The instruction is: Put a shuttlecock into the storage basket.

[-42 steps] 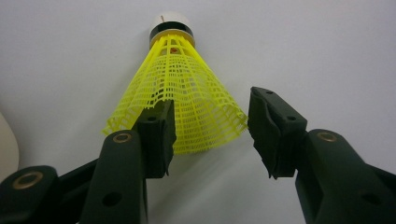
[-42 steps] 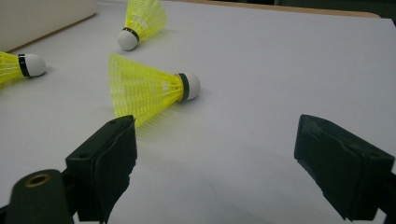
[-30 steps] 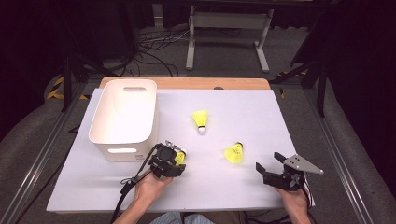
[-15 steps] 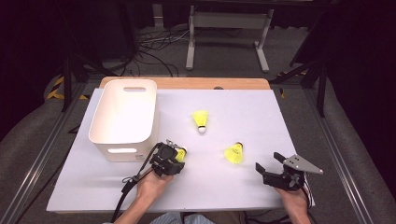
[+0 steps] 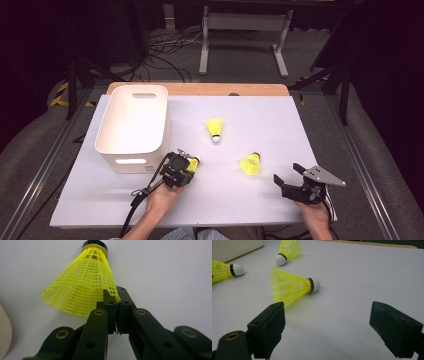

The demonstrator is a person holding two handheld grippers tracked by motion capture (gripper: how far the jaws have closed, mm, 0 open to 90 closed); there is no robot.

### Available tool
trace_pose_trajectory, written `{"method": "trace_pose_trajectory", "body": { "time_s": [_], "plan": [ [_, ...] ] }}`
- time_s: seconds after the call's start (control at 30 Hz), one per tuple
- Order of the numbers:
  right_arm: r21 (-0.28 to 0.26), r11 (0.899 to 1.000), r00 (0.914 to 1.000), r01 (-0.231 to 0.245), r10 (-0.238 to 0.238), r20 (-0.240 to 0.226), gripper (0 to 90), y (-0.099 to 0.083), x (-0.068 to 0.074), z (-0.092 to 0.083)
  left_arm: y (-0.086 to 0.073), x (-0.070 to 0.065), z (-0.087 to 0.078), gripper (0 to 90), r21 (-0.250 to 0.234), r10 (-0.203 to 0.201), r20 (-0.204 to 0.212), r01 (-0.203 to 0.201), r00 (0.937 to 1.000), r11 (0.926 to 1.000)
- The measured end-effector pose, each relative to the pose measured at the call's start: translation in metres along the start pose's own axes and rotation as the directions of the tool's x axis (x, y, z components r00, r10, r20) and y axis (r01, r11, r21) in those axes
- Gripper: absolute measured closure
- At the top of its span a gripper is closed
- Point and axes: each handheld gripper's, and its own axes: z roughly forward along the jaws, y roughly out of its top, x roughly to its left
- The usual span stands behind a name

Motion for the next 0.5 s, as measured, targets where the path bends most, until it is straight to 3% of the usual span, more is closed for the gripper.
{"method": "trace_pose_trajectory", "body": {
  "time_s": [0.5],
  "plan": [
    [0.001, 1.0, 1.0, -0.002, 0.002, -0.002, 14.0, -0.0001, -0.0002, 0.0002, 0.003, 0.0042, -0.0075, 89.3, -0.015, 0.028, -0.007, -0.028, 0.9996, 0.9995]
  ]
}}
